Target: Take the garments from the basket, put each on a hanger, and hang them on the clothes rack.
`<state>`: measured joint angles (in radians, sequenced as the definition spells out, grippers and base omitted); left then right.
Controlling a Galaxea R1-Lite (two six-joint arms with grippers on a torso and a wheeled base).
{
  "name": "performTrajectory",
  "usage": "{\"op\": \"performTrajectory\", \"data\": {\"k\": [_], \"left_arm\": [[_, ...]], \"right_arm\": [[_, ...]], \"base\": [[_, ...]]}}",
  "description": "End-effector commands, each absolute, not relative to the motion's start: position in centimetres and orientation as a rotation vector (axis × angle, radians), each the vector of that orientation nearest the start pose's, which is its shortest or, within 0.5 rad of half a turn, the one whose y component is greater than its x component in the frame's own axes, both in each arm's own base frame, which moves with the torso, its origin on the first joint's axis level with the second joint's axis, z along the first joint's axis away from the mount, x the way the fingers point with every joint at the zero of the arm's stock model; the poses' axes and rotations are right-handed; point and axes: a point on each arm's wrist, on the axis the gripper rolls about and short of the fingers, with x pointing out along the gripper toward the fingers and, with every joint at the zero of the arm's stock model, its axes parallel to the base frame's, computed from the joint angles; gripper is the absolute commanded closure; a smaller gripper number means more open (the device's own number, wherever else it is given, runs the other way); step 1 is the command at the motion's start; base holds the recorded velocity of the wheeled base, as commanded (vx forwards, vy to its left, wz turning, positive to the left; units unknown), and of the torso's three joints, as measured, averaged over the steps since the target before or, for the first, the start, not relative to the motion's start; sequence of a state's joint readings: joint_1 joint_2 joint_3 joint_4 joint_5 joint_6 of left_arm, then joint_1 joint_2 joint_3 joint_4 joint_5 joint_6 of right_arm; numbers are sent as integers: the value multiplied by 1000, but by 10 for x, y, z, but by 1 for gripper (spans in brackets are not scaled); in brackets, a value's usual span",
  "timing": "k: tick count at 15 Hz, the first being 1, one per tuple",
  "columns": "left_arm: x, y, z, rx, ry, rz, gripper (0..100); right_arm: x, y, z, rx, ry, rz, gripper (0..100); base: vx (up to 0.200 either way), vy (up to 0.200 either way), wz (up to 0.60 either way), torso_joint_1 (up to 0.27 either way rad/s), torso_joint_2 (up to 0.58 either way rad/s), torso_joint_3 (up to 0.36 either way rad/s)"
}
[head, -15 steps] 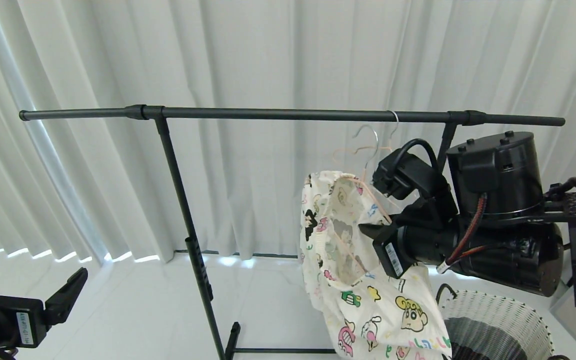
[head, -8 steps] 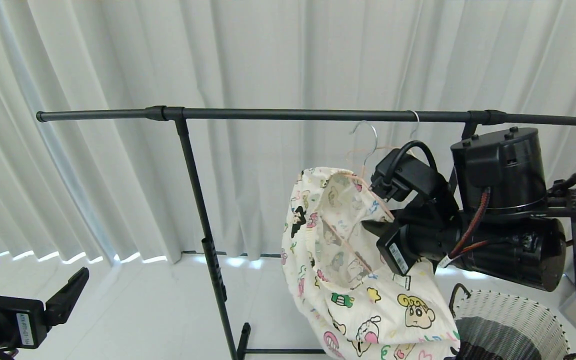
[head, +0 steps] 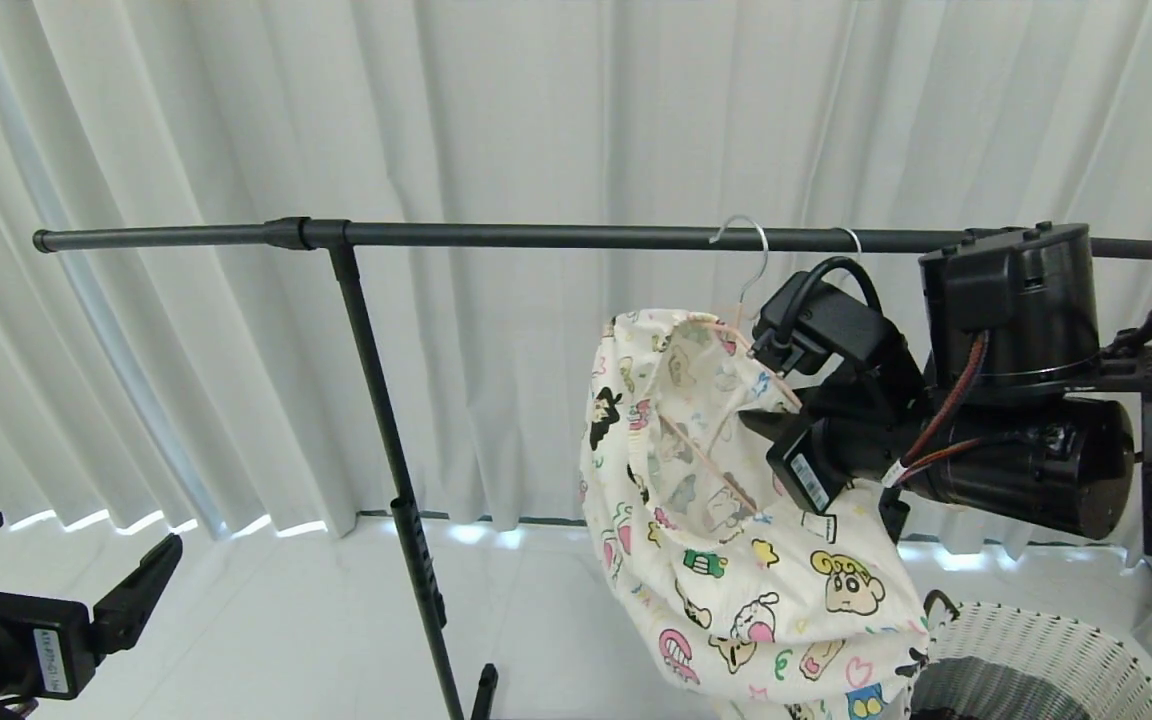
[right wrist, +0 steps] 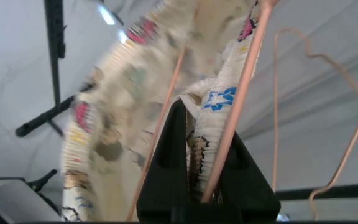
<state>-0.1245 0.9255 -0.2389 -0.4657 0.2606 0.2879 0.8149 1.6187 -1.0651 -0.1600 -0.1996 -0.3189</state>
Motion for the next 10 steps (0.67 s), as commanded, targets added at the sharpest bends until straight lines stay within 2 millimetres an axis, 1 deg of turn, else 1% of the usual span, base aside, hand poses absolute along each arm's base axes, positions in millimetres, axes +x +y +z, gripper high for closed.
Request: {"op": "performTrajectory", "data": {"k": [1,4,8,10], "left_arm": [[102,-9,165,342,233,83,0],[99,-12,165,347,220,54,0],[96,-13,165,345,205,37,0],[93,-12,167,340,190,40,0]], "right_arm": [[208,212,235,-497,244,657,100],[206,211,240,-499,225,657,100],[208,209,242,-504,220,652,100],[224,211,242,-498,226,623,100]], "base": [[200,0,0,2,-2,-2],[200,0,0,-1,2,2],[0,0,0,0,0,0],[0,0,0,0,0,0]]}}
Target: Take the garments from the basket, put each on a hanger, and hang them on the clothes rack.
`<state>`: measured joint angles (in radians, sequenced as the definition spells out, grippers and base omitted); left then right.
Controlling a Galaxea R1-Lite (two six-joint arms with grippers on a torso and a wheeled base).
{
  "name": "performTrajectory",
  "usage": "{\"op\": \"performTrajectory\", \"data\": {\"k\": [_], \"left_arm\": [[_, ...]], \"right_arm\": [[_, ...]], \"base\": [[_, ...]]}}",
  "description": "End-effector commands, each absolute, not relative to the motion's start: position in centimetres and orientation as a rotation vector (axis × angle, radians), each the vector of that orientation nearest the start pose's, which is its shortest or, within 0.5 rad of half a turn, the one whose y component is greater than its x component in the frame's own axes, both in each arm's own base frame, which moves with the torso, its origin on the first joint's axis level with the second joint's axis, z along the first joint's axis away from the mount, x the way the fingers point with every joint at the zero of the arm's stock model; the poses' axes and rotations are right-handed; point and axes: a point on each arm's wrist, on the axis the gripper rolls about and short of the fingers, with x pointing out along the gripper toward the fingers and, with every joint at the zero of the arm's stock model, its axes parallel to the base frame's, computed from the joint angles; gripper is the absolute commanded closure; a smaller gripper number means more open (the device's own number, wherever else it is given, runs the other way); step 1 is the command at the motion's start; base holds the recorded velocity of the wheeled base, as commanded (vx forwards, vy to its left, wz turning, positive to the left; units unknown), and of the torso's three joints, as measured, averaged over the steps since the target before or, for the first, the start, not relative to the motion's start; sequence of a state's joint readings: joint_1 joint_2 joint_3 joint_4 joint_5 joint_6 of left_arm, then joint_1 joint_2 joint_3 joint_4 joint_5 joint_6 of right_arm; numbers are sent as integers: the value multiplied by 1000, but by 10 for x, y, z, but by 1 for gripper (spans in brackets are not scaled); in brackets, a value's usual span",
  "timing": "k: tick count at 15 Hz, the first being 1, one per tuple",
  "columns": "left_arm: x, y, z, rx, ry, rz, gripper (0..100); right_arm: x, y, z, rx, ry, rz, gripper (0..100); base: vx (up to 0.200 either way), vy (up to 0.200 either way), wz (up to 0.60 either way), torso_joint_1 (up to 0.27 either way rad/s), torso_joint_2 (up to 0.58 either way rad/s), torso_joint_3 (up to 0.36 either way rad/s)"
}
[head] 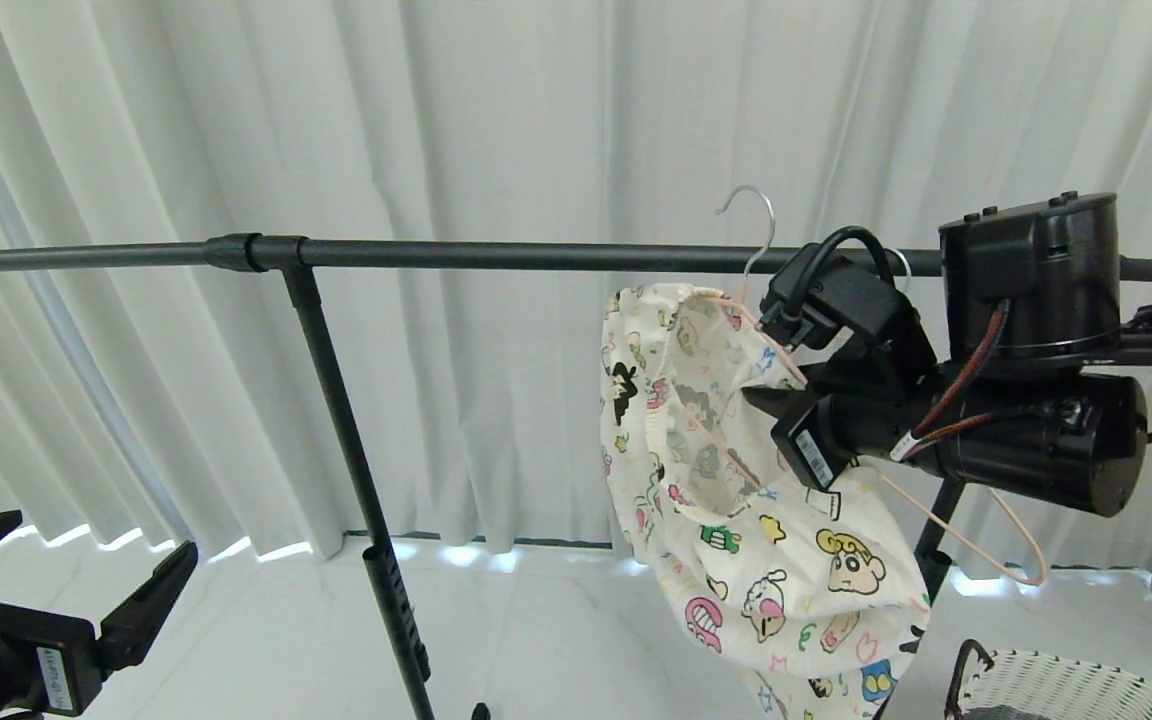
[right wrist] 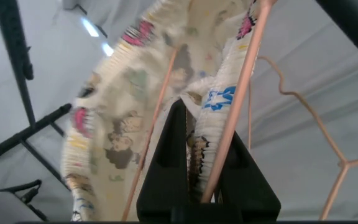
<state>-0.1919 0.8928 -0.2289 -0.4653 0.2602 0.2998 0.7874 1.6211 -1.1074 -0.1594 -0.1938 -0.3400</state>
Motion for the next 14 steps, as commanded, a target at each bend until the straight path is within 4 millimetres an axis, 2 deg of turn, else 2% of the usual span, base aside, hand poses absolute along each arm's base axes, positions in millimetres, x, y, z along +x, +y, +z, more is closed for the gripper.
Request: {"op": "performTrajectory", "data": {"k": [1,3,6,9,14], "left_arm": [[92,-12,167,340,184,41,0],[91,-12,168,339,176,42,0],[88,-12,168,339,163,40,0],[82,-12,167,338,143,22,0],[81,-12,167,337,142,20,0]], "right_arm": [[235,215,241,-495,228,610,100],[254,225,236,-497,242,598,100],[266,236,219,-519,289,606,100],[273,242,206,-534,320,608,100],[276,245,202,-537,327,609,100]], "base": [[0,0,0,0,0,0],[0,0,0,0,0,0],[0,0,0,0,0,0],[0,0,0,0,0,0],[0,0,0,0,0,0]]}}
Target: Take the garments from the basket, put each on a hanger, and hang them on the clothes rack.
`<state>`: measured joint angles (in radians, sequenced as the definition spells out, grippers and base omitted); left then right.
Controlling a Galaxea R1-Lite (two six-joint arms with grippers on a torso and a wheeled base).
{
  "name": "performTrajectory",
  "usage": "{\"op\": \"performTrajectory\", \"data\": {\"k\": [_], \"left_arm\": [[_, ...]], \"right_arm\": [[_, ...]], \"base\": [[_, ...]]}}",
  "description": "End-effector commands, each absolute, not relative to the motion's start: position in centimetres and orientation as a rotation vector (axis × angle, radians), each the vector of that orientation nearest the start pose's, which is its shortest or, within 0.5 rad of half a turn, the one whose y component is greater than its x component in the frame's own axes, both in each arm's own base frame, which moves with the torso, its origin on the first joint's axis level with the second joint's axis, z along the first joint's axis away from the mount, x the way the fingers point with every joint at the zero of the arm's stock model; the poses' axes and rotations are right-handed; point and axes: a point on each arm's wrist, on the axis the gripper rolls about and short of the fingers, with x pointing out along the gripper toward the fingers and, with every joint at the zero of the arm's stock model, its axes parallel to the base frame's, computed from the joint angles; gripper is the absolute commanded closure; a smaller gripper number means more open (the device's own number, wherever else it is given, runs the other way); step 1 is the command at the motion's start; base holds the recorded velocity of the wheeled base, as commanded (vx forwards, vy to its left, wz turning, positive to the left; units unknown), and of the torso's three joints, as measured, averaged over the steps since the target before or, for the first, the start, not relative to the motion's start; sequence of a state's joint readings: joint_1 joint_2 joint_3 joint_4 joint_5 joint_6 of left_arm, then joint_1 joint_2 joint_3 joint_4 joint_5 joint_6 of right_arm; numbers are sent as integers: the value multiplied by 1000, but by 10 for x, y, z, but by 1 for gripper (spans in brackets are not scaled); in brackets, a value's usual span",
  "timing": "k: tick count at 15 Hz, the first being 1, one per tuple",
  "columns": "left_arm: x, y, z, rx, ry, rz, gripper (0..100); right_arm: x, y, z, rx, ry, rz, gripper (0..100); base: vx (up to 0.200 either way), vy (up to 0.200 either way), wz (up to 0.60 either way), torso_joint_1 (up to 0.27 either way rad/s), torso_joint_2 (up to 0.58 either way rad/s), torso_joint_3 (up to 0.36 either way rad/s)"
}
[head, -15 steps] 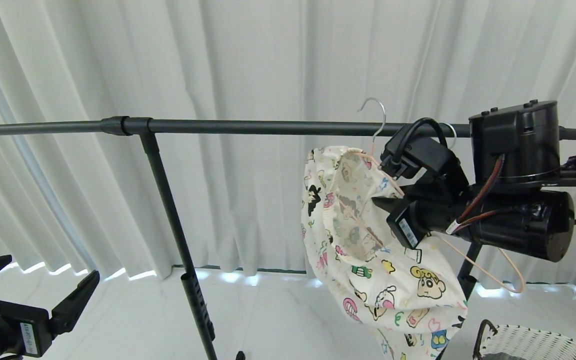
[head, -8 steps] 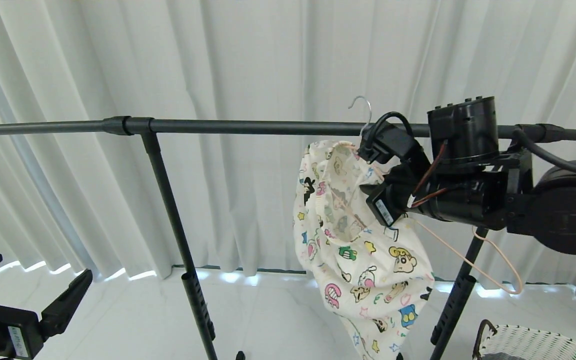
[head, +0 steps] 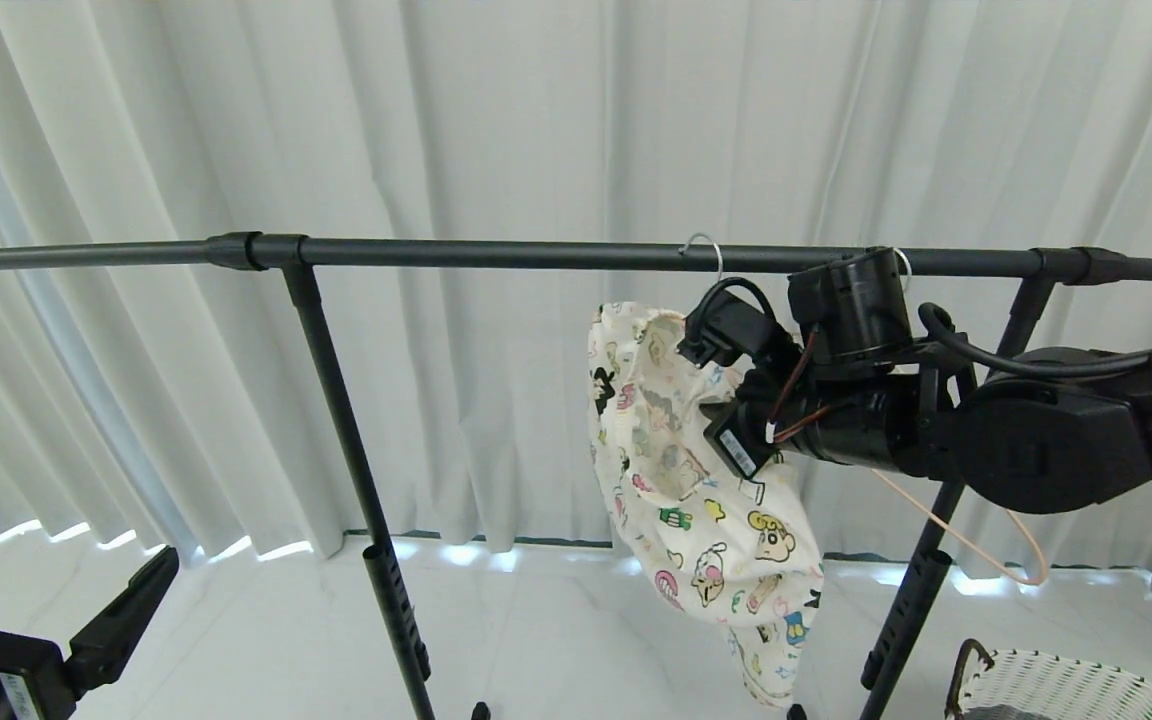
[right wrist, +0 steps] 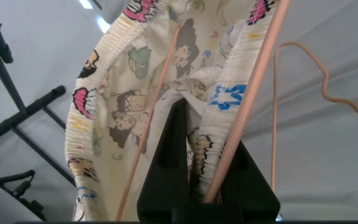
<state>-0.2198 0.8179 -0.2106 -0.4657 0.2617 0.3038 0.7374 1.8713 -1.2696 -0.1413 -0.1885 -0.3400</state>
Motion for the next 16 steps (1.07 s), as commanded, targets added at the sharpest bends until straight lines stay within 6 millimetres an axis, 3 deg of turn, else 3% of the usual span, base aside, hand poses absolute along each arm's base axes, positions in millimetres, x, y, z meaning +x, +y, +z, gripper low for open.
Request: {"op": "performTrajectory", "data": {"k": [1,6,10,16], "left_arm": [[81,-12,167,337,142,20,0],[81,-12,166,337,144,18,0],[81,-12,166,337,142,20,0],[81,-12,166,337,144,18,0]], "right_arm": [[277,246,205,-533,320,608,100],[288,246,215,-522,308,587,100],[303,248,210,-528,336,570,100],[305,249,208,-531,344,565,100]], "base": [[0,0,0,0,0,0],[0,0,0,0,0,0],[0,0,0,0,0,0],[0,0,0,0,0,0]]}}
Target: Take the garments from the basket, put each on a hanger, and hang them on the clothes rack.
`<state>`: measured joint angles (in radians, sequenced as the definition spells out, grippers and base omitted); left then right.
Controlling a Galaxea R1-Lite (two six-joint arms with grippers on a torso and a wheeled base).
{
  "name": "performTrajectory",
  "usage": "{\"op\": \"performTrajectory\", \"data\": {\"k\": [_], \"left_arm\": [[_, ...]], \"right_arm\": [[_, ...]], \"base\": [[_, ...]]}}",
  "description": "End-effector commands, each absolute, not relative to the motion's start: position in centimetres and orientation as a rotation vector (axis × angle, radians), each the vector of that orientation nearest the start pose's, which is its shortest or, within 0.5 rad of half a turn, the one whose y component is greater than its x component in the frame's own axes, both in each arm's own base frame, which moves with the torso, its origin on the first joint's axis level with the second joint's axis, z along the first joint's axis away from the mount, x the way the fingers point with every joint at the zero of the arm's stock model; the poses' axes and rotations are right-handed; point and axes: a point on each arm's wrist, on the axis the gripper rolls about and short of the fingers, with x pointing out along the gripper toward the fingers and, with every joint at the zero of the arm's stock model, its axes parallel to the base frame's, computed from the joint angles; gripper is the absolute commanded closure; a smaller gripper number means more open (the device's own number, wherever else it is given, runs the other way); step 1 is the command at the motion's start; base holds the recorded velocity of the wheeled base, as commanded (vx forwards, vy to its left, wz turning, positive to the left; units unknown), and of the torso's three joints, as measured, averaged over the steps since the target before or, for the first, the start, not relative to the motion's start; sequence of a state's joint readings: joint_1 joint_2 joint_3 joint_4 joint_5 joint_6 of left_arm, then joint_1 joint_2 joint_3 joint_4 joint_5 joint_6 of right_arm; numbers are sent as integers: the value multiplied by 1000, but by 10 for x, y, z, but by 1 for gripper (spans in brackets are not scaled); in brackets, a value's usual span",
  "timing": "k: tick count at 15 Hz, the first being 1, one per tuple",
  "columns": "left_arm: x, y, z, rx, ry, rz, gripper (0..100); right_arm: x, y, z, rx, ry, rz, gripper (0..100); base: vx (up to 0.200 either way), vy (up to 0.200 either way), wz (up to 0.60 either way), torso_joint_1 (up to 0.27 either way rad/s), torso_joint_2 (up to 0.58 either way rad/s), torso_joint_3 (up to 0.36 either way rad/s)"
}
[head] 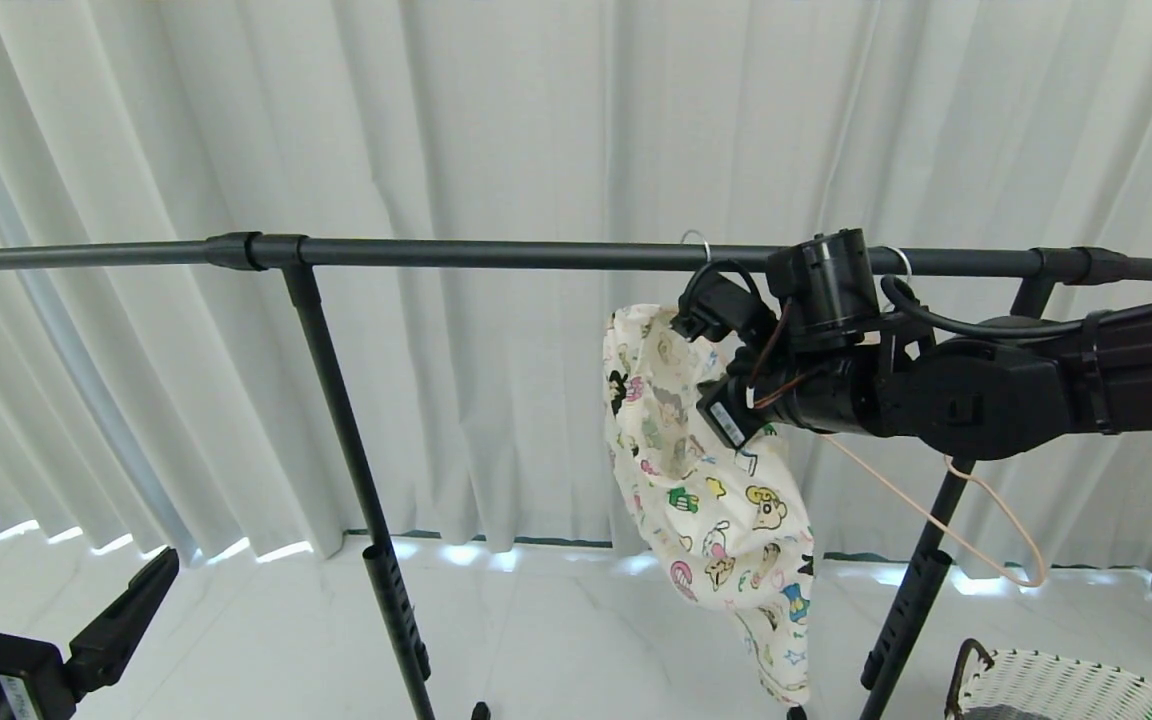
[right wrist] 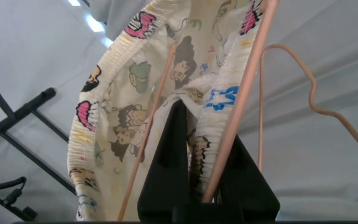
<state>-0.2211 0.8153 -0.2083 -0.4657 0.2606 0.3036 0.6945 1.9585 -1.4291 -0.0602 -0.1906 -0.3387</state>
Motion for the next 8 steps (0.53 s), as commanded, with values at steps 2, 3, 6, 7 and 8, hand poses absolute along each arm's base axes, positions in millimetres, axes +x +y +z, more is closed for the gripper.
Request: {"op": "performTrajectory", "data": {"k": [2,3,6,7,8], "left_arm": [[81,-12,166,337,143,17,0],[81,-12,166,337,143,17,0],[81,-12,165,338,146,17,0],[81,-12,165,338,146,17,0],[81,-12,165,338,148,18,0]], "right_arm": [[305,249,208,-530,343,565,0],[305,249,209,-524,336,565,0],[300,245,220,-508,315,559,0],[296,242,229,-482,297,555,0],[289,240,240,-423,285,553,0]], "base": [[0,0,0,0,0,0],[0,0,0,0,0,0],[0,0,0,0,0,0],[0,0,0,0,0,0],[0,0,0,0,0,0]]}}
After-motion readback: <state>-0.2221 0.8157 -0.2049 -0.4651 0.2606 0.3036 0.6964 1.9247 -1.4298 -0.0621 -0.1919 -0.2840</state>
